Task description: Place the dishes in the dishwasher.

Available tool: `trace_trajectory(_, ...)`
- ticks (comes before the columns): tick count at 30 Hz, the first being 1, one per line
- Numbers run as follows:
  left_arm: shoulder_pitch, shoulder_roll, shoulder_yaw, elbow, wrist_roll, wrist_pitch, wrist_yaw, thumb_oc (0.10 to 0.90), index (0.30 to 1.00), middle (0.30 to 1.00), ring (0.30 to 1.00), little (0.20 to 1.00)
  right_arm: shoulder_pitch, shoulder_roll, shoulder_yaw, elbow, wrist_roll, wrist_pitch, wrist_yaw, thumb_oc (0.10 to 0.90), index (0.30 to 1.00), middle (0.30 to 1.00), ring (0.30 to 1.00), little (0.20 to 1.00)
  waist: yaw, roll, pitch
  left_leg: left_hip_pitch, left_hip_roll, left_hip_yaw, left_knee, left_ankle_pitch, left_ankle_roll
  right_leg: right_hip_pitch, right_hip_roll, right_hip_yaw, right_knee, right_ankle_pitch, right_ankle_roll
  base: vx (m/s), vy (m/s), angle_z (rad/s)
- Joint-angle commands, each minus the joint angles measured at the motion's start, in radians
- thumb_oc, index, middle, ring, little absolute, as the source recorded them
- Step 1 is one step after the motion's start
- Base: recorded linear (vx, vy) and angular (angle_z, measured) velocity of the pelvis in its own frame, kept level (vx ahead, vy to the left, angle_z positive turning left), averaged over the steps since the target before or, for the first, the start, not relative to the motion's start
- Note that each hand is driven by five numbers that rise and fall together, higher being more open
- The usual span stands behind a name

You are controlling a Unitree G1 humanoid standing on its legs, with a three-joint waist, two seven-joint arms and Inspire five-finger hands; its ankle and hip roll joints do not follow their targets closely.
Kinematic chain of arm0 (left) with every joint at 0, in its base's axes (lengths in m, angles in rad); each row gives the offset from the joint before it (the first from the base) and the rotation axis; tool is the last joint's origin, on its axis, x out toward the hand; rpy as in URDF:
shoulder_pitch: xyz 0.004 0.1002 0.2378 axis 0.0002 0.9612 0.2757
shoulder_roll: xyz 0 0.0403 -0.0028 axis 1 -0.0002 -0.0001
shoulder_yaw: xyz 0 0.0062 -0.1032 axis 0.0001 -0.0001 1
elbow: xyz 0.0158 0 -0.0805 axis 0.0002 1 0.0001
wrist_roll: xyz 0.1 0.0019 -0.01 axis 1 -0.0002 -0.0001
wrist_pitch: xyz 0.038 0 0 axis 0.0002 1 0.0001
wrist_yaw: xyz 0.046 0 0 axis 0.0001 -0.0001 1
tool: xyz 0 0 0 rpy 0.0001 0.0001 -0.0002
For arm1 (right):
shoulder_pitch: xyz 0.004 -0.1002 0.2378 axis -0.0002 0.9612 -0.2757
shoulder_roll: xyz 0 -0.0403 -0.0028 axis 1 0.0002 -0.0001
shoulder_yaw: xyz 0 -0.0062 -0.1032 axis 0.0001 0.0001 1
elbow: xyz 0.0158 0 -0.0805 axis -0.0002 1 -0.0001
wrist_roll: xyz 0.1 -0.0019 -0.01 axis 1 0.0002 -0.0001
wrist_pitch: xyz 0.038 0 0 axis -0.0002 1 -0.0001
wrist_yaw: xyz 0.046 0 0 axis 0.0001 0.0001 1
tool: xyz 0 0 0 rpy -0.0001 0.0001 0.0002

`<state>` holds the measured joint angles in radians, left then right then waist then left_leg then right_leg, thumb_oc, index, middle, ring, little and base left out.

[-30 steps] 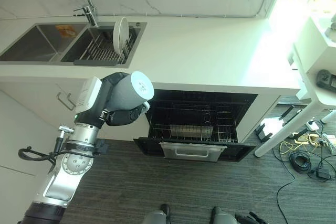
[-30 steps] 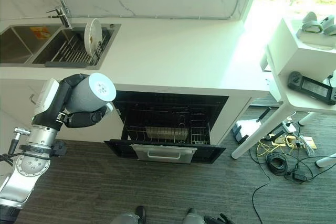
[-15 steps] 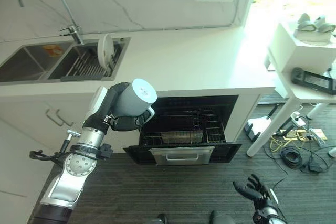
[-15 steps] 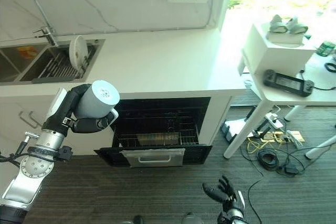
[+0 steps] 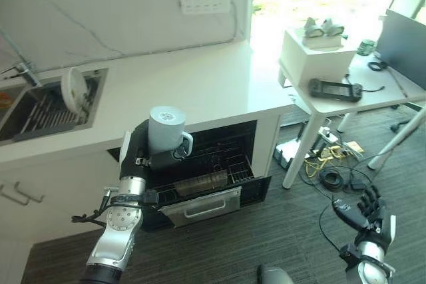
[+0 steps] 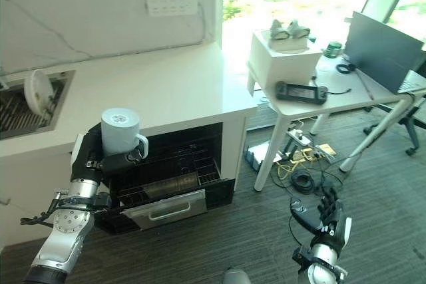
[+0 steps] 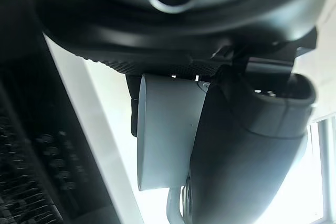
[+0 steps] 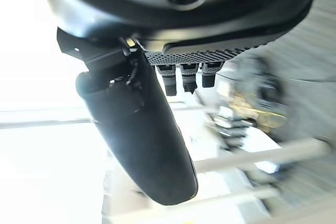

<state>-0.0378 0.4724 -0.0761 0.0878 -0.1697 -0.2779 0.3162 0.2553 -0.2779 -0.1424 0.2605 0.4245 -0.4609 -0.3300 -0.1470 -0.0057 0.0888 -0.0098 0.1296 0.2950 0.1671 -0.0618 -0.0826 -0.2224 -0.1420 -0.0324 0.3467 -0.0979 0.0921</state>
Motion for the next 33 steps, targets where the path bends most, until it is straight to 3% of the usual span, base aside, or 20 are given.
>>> trace_trajectory(1, -0.118, 0.033, 0.055, -0.061, 0.070, -0.176, 0.146, 0.400, 0.300, 0.300, 0.300, 0.300, -0.079, -0.063, -0.047, -0.146, 0.027, -0.155, 0.053, 0.800, 0.900, 0.900, 0.900, 0.900, 0.012, -0.009, 0.021, -0.033, 0.026, -0.108, 0.133, -0.217, 0.039, 0.093, -0.044, -0.038, -0.047, -0.069, 0.100, -0.01, 0.022, -0.14)
trace_trajectory(5, -0.119, 0.023, 0.043, -0.050, 0.175, -0.199, 0.275, 0.400, 0.300, 0.300, 0.300, 0.300, -0.102, -0.095, -0.034, -0.297, 0.119, -0.150, 0.193, 0.800, 0.900, 0.900, 0.900, 0.900, 0.009, -0.016, 0.023, -0.026, 0.022, -0.111, 0.133, -0.221, 0.041, 0.095, -0.037, -0.026, -0.047, -0.069, 0.097, -0.01, 0.014, -0.05)
trace_trajectory(8, -0.132, 0.011, 0.033, -0.069, 0.265, -0.196, 0.359, 0.400, 0.300, 0.300, 0.300, 0.300, -0.137, -0.135, -0.018, -0.376, 0.252, -0.092, 0.417, 0.800, 0.900, 0.900, 0.900, 0.900, 0.017, -0.024, 0.023, -0.027, 0.022, -0.115, 0.133, -0.221, 0.037, 0.098, -0.039, -0.030, -0.047, -0.070, 0.096, -0.03, -0.005, -0.04)
trace_trajectory(13, -0.155, -0.008, 0.002, -0.090, 0.414, -0.189, 0.442, 0.400, 0.300, 0.300, 0.300, 0.300, -0.203, -0.189, 0.039, -0.459, 0.418, 0.048, 0.678, 0.800, 0.900, 0.900, 0.900, 0.900, 0.035, -0.034, 0.015, -0.033, 0.023, -0.124, 0.133, -0.218, 0.029, 0.099, -0.043, -0.038, -0.047, -0.072, 0.097, -0.01, -0.003, -0.02)
trace_trajectory(14, -0.155, -0.024, -0.008, -0.116, 0.453, -0.183, 0.446, 0.400, 0.300, 0.300, 0.300, 0.300, -0.236, -0.196, 0.073, -0.478, 0.444, 0.101, 0.713, 0.800, 0.900, 0.900, 0.900, 0.900, 0.047, -0.036, 0.011, -0.037, 0.024, -0.130, 0.133, -0.218, 0.026, 0.099, -0.045, -0.042, -0.047, -0.073, 0.096, 0.00, 0.000, 0.00)
trace_trajectory(20, -0.266, -0.016, -0.139, -0.021, 0.514, -0.153, 0.528, 0.400, 0.300, 0.300, 0.300, 0.300, -0.392, -0.228, 0.217, -0.493, 0.515, 0.195, 0.765, 0.800, 0.900, 0.900, 0.900, 0.900, 0.075, -0.040, -0.006, -0.043, 0.025, -0.141, 0.133, -0.212, 0.020, 0.106, -0.047, -0.056, -0.047, -0.072, 0.095, 0.02, -0.005, 0.11)
trace_trajectory(25, -0.302, -0.033, -0.198, 0.003, 0.512, -0.158, 0.481, 0.400, 0.300, 0.300, 0.300, 0.300, -0.495, -0.214, 0.283, -0.504, 0.533, 0.310, 0.801, 0.800, 0.900, 0.900, 0.900, 0.900, 0.113, -0.046, -0.014, -0.054, 0.020, -0.162, 0.133, -0.210, 0.018, 0.112, -0.054, -0.078, -0.047, -0.076, 0.091, 0.02, -0.023, 0.14)
trace_trajectory(28, -0.312, -0.035, -0.216, 0.008, 0.509, -0.167, 0.465, 0.400, 0.300, 0.300, 0.300, 0.300, -0.531, -0.210, 0.311, -0.511, 0.530, 0.347, 0.818, 0.800, 0.900, 0.900, 0.900, 0.900, 0.125, -0.048, -0.018, -0.061, 0.019, -0.172, 0.133, -0.208, 0.016, 0.113, -0.055, -0.084, -0.047, -0.077, 0.090, 0.00, -0.027, 0.13)
trace_trajectory(33, -0.350, -0.043, -0.260, 0.018, 0.499, -0.175, 0.455, 0.400, 0.300, 0.300, 0.300, 0.300, -0.619, -0.187, 0.370, -0.486, 0.502, 0.361, 0.717, 0.800, 0.900, 0.900, 0.900, 0.900, 0.147, -0.050, -0.023, -0.073, 0.007, -0.200, 0.133, -0.204, 0.014, 0.116, -0.052, -0.087, -0.047, -0.079, 0.086, 0.00, -0.028, 0.21)
